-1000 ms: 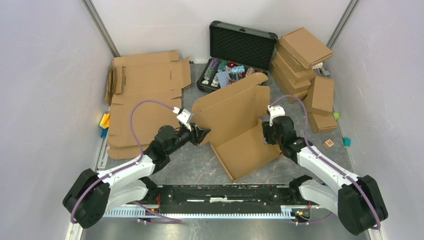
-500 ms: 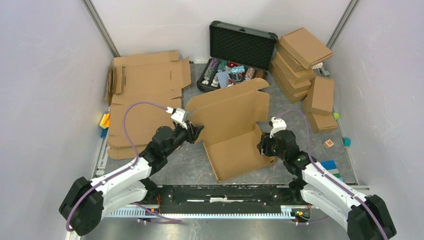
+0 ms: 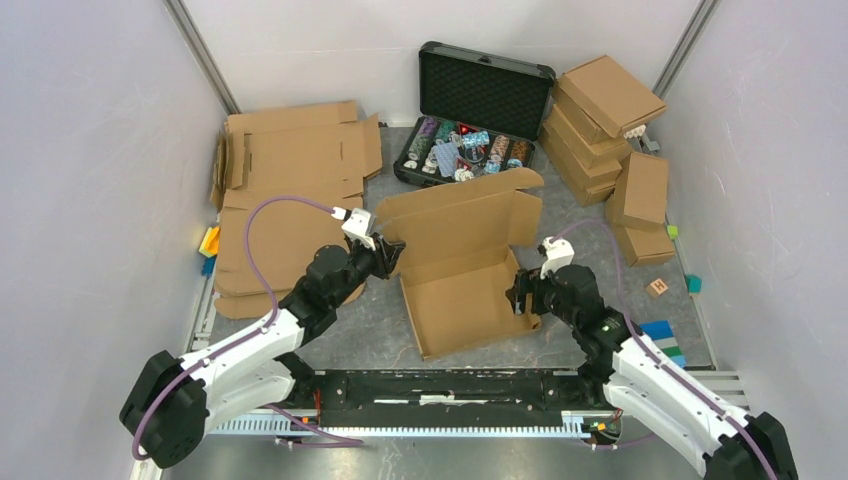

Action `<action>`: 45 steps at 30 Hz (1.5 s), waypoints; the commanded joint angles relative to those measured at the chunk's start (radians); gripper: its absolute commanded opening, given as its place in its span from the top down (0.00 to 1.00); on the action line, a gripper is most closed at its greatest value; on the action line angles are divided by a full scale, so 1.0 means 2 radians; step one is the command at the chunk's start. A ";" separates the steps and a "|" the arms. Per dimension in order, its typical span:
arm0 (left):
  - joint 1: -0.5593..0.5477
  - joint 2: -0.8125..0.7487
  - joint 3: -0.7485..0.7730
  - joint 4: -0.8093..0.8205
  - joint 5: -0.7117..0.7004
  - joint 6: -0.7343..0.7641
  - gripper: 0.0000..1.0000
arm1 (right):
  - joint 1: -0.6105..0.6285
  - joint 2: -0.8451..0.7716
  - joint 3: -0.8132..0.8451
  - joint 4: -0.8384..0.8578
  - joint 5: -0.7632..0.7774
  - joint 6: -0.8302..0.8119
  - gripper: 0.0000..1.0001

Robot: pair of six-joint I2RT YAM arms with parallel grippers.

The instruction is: Fold the paper box

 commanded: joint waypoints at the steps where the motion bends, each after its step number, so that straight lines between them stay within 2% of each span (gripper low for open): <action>1: -0.002 0.000 0.018 0.007 -0.008 0.026 0.67 | 0.002 -0.016 0.085 -0.062 0.118 -0.052 0.11; 3: -0.002 -0.004 0.017 0.008 -0.006 0.027 0.67 | 0.002 -0.033 0.099 -0.061 0.149 -0.070 0.02; 6: -0.002 -0.006 0.015 0.009 -0.004 0.027 0.67 | 0.001 -0.046 0.121 -0.025 0.133 -0.106 0.02; 10: -0.003 -0.008 0.016 0.008 0.001 0.023 0.67 | -0.013 0.025 0.221 -0.049 0.095 -0.127 0.02; 12: -0.003 -0.010 0.016 0.008 0.003 0.021 0.67 | -0.041 0.062 0.261 -0.050 0.043 -0.136 0.02; 14: -0.003 -0.011 0.016 0.007 0.003 0.021 0.67 | -0.088 0.081 0.269 -0.022 -0.020 -0.133 0.02; 16: -0.003 -0.012 0.016 0.006 0.004 0.020 0.67 | -0.115 0.094 0.264 0.008 -0.041 -0.132 0.02; 19: -0.003 -0.015 0.020 -0.002 0.005 0.016 0.67 | -0.125 0.130 0.267 0.027 -0.045 -0.145 0.02; 21: -0.002 -0.018 0.023 -0.008 0.008 0.012 0.67 | -0.128 0.150 0.261 0.054 -0.074 -0.147 0.04; 25: -0.002 -0.030 0.028 -0.023 0.010 0.005 0.67 | -0.128 0.167 0.240 0.114 -0.124 -0.137 0.16; 28: -0.003 -0.036 0.038 -0.043 0.012 -0.004 0.67 | -0.129 0.171 0.235 0.129 -0.140 -0.140 0.30; 36: -0.003 -0.054 0.076 -0.131 0.003 -0.047 0.71 | -0.128 0.147 0.219 0.135 -0.158 -0.135 0.83; 37: -0.003 -0.056 0.082 -0.143 0.002 -0.054 0.72 | -0.128 0.141 0.215 0.136 -0.158 -0.134 0.87; 42: -0.005 -0.058 0.108 -0.192 -0.010 -0.075 0.73 | -0.129 0.115 0.194 0.139 -0.160 -0.133 0.93; 45: -0.006 -0.062 0.120 -0.222 -0.019 -0.079 0.70 | -0.128 0.109 0.189 0.135 -0.160 -0.135 0.95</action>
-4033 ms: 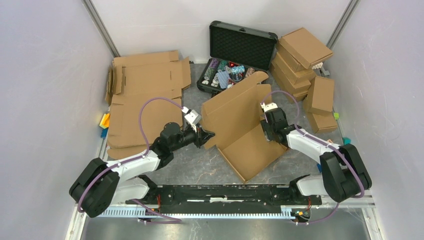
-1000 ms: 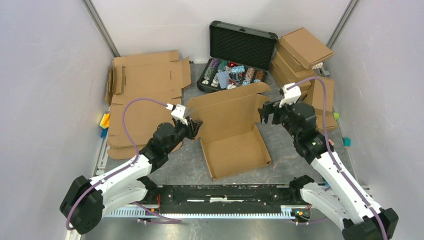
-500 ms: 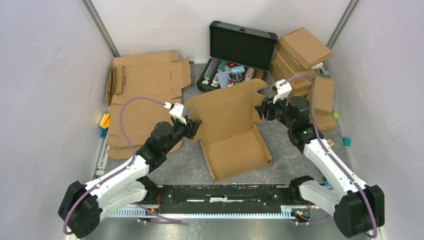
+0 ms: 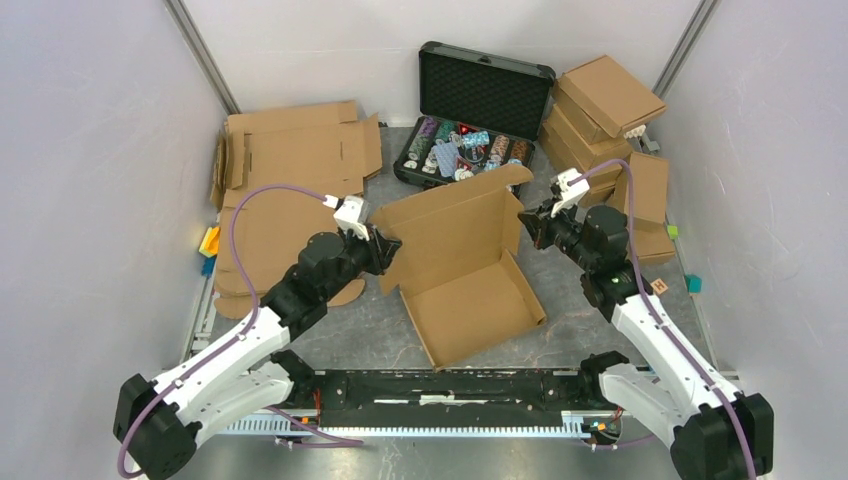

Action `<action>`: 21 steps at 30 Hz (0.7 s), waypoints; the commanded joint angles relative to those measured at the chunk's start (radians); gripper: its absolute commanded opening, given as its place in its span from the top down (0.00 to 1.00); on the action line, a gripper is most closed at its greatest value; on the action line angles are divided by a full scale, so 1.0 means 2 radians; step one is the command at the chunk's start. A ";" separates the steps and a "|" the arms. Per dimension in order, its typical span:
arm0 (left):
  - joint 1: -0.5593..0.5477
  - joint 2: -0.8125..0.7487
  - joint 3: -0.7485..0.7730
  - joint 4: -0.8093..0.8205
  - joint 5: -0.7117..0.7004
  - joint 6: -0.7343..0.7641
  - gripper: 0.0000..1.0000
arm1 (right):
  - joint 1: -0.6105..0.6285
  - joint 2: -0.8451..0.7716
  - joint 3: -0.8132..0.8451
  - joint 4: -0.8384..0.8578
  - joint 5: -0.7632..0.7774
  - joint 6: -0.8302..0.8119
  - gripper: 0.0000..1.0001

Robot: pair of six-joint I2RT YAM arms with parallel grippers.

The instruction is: Fold the paper box

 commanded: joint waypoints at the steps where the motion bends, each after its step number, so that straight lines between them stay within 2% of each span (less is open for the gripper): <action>1: -0.004 -0.014 0.037 -0.057 -0.025 -0.031 0.68 | -0.002 -0.017 -0.008 0.018 -0.008 -0.003 0.96; 6: -0.005 -0.041 0.041 -0.105 -0.049 -0.037 0.64 | -0.002 -0.034 -0.024 0.011 0.026 0.001 1.00; 12: -0.005 -0.062 0.038 -0.124 -0.055 -0.037 0.65 | -0.001 -0.047 -0.039 0.017 0.022 0.008 0.99; 21: -0.005 -0.056 0.063 -0.142 -0.055 -0.039 0.76 | -0.001 -0.045 -0.038 0.013 0.012 0.013 1.00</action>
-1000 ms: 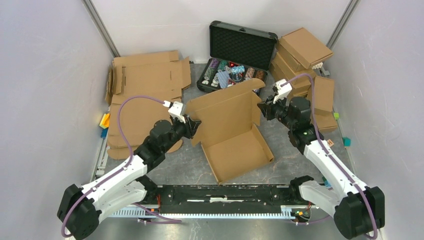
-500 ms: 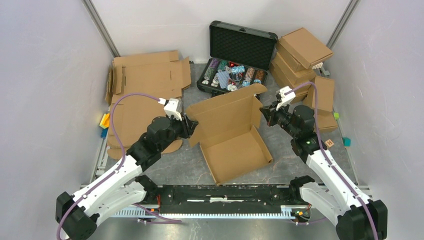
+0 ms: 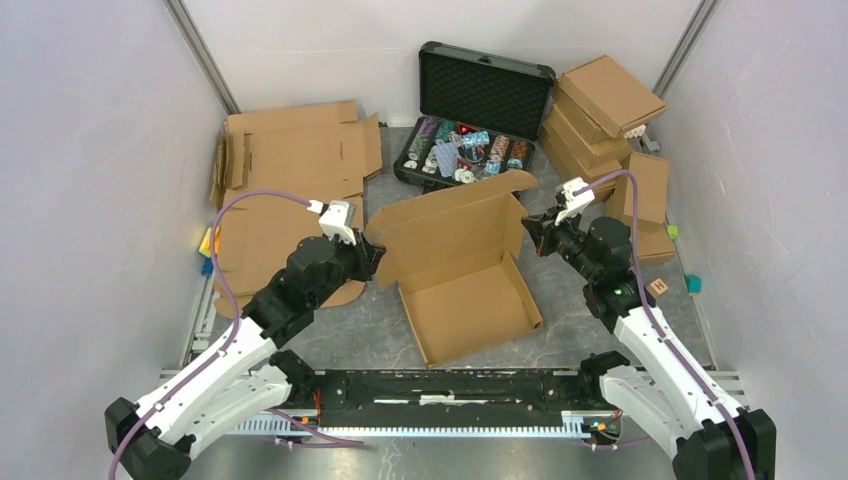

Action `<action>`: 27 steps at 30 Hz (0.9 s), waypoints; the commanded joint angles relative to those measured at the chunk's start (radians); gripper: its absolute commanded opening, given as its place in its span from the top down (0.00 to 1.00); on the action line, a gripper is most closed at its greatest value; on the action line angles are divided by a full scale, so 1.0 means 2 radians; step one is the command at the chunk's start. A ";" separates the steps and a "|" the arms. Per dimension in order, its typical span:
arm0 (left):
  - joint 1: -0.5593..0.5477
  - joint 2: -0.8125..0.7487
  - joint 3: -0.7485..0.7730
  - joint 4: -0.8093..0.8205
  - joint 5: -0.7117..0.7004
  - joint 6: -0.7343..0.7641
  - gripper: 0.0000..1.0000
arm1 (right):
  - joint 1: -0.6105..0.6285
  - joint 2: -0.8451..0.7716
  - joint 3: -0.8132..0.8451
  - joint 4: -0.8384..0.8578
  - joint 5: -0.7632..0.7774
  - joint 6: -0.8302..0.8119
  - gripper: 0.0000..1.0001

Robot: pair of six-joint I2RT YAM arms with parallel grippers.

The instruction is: Fold the paper box

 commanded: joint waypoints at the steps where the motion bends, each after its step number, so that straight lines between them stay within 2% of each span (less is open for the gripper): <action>1: -0.002 0.005 0.038 -0.011 -0.008 -0.015 0.86 | 0.000 -0.003 -0.001 0.004 -0.003 0.009 1.00; 2: -0.002 0.009 0.041 -0.011 -0.006 -0.015 0.97 | 0.001 -0.005 0.000 0.004 -0.005 0.011 1.00; 7: -0.003 0.050 0.057 0.014 0.014 -0.035 0.98 | 0.022 -0.016 -0.003 0.005 -0.004 0.027 1.00; 13: -0.010 0.098 0.066 0.090 0.025 -0.044 0.98 | 0.078 -0.026 0.002 -0.003 0.063 0.028 1.00; 20: -0.010 0.177 0.129 0.134 -0.007 -0.004 0.98 | 0.097 0.018 0.040 0.010 0.152 0.029 1.00; 23: -0.010 0.207 0.153 0.148 -0.036 0.023 0.98 | 0.097 0.035 0.048 0.036 0.173 0.029 1.00; 27: -0.007 0.241 0.186 0.156 -0.041 0.044 0.98 | 0.097 0.051 0.048 0.075 0.177 0.030 1.00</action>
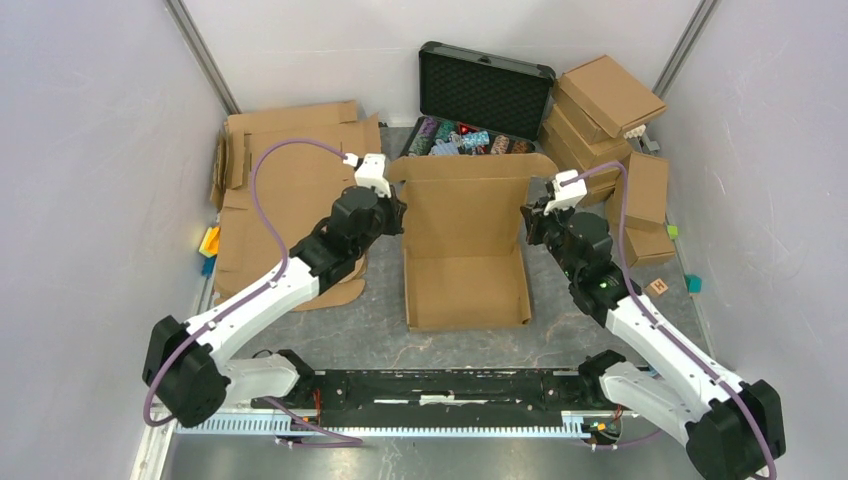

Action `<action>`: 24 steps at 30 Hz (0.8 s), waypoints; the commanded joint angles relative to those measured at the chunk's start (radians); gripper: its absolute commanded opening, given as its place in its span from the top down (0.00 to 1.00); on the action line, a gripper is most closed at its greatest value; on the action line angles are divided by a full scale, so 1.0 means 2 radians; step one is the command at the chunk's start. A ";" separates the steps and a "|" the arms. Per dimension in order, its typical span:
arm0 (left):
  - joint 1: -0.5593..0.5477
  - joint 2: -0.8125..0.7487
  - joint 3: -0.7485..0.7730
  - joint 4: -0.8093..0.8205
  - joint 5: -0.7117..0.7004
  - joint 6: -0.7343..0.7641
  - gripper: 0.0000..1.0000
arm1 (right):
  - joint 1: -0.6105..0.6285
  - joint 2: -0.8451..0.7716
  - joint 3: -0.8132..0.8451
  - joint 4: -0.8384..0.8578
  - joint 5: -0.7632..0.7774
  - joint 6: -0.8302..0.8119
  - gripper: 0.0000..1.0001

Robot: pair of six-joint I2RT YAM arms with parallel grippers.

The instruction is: Fold the paper box

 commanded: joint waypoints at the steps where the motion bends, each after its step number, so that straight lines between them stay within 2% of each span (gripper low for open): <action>1: -0.005 0.024 0.055 0.081 0.000 0.030 0.98 | 0.011 0.013 0.017 0.070 -0.002 0.010 1.00; 3: -0.005 0.027 0.044 0.102 0.001 0.015 0.98 | 0.011 0.013 -0.006 0.098 0.011 0.022 1.00; 6: -0.005 0.024 -0.015 0.184 -0.015 -0.021 0.98 | 0.014 0.010 -0.048 0.146 0.013 0.038 1.00; 9: -0.006 0.023 -0.073 0.265 -0.009 -0.047 0.98 | 0.023 0.009 -0.065 0.148 0.012 0.038 1.00; 13: -0.011 0.008 -0.126 0.325 -0.006 -0.058 0.98 | 0.041 -0.004 -0.082 0.142 0.011 0.029 1.00; 20: -0.021 -0.023 -0.172 0.330 -0.001 -0.069 0.98 | 0.058 -0.033 -0.106 0.116 0.010 0.016 1.00; 24: -0.022 -0.017 -0.123 0.255 0.008 -0.108 0.98 | 0.059 -0.044 -0.101 0.088 0.001 0.003 1.00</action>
